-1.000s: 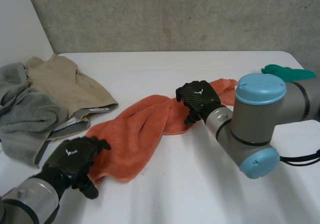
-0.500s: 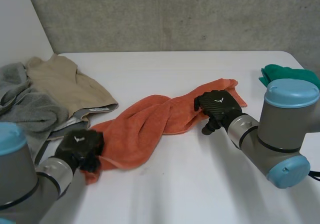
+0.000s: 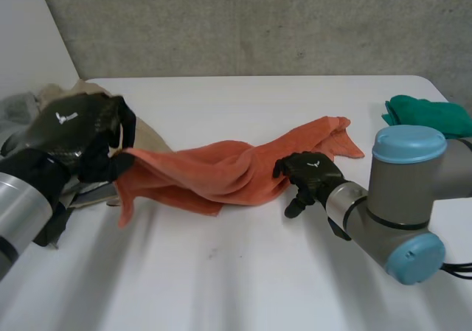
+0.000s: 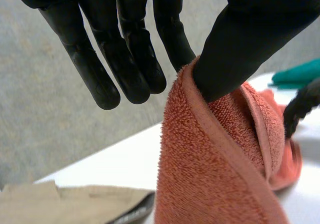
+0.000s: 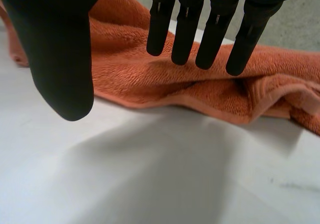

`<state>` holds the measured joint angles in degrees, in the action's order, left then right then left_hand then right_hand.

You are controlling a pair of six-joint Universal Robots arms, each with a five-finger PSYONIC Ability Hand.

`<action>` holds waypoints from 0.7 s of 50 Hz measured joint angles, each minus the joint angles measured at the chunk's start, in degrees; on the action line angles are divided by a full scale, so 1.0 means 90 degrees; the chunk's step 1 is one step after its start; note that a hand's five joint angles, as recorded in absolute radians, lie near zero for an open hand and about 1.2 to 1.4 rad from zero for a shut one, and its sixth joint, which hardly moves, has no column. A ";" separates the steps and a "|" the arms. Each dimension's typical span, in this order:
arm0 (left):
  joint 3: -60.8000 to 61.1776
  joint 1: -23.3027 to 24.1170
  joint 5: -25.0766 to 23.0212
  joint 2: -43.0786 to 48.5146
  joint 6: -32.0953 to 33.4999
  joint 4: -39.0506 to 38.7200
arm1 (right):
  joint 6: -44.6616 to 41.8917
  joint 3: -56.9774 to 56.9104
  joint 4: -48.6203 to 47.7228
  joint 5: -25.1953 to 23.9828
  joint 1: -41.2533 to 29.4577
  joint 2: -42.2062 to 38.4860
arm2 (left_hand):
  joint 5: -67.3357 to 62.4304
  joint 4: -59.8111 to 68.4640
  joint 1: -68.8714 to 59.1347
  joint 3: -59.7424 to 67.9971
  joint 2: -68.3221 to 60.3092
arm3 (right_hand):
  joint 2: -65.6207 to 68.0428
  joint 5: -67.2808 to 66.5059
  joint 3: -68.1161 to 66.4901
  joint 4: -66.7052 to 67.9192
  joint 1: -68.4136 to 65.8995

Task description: Fold the laundry.

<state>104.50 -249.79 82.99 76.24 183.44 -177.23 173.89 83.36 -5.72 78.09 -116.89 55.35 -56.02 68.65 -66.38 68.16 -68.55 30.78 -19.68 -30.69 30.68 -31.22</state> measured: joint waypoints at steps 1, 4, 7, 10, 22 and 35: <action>-0.0045 0.0016 -0.0008 -0.0070 -0.0046 0.0039 | -0.0017 -0.0090 -0.0033 0.0012 -0.0019 -0.0084 | 0.0000 0.0000 0.0000 0.0000 0.0000 | 0.0000 -0.0003 0.0000 0.0000 0.0000; -0.0193 0.0076 -0.0020 -0.0281 -0.0186 0.0142 | -0.0083 -0.0423 -0.0128 0.0079 -0.0094 -0.0374 | -0.0001 0.0001 0.0000 0.0000 0.0000 | 0.0010 -0.0066 -0.0012 0.0013 -0.0006; -0.0292 0.0125 -0.0008 -0.0402 -0.0265 0.0184 | -0.0162 -0.0768 -0.0184 0.0167 -0.0192 -0.0676 | -0.0001 0.0001 0.0000 0.0000 0.0000 | 0.0016 -0.0163 -0.0027 0.0020 -0.0022; -0.0404 0.0161 0.0037 -0.0480 -0.0324 0.0197 | -0.0298 -0.1181 -0.0196 0.0314 -0.0328 -0.1047 | -0.0001 0.0000 0.0000 0.0001 0.0000 | 0.0016 -0.0198 -0.0027 0.0020 -0.0021; -0.0750 0.0028 0.0247 -0.0435 -0.0543 0.0177 | -0.0687 -0.1746 -0.0463 0.0765 -0.0601 -0.1621 | -0.0001 0.0002 0.0000 0.0001 -0.0001 | 0.2685 -0.2767 -0.2667 0.2669 -0.2600; -0.0704 -0.0481 0.0177 -0.0436 -0.0858 0.0148 | -0.0701 -0.1652 -0.0674 0.0849 -0.0224 -0.0749 | -0.0001 0.0002 0.0000 0.0001 -0.0001 | 0.4033 -0.4005 -0.4126 0.4186 -0.3540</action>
<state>98.17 -254.12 84.58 72.31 175.72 -175.90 167.58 68.49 -11.78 85.73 -118.91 48.61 -56.03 68.67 -66.38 68.17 -68.56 67.08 -55.73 -67.82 68.35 -63.08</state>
